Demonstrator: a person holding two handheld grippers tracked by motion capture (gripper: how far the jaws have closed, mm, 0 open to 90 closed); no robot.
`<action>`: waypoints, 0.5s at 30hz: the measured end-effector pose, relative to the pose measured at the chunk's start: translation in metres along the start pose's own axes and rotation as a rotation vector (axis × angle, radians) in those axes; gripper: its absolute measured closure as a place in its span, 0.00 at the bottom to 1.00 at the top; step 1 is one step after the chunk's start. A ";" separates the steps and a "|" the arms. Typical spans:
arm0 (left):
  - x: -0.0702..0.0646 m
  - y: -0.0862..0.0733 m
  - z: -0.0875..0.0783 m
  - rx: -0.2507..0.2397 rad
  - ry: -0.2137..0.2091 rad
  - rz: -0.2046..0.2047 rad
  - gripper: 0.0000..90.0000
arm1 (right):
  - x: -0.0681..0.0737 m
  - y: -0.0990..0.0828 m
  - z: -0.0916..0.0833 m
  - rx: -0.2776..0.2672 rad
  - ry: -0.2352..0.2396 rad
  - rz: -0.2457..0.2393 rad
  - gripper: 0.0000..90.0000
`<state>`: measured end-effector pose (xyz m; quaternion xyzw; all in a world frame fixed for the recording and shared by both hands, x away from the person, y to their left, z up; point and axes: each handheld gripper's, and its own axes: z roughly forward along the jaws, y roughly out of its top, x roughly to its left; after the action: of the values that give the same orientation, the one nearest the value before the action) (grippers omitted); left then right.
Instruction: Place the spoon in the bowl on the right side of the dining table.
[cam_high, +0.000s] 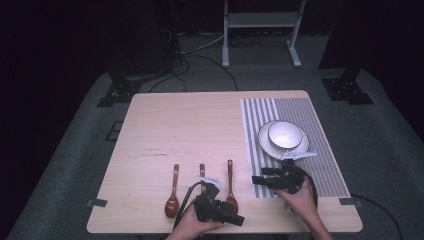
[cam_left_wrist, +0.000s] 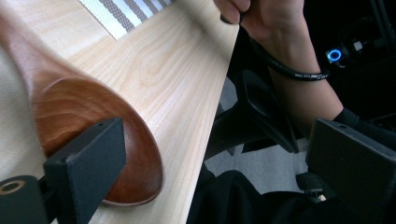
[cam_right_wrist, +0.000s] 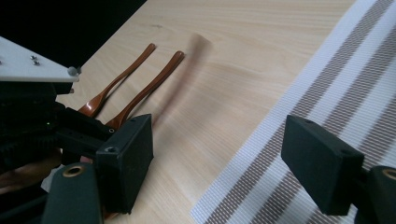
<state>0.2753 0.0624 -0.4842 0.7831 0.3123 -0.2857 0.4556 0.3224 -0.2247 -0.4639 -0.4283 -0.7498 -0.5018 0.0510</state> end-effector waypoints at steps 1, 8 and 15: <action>0.000 0.000 0.000 0.003 0.001 0.004 0.04 | 0.002 0.003 0.008 0.014 0.013 -0.003 0.27; 0.001 0.000 0.000 -0.002 -0.003 0.001 0.04 | 0.002 0.011 0.026 0.048 0.038 0.017 0.28; 0.000 -0.001 0.001 -0.005 -0.004 0.003 0.04 | -0.002 0.016 0.040 0.073 0.040 0.040 0.31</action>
<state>0.2747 0.0624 -0.4852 0.7819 0.3109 -0.2857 0.4586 0.3491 -0.1924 -0.4731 -0.4309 -0.7577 -0.4816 0.0915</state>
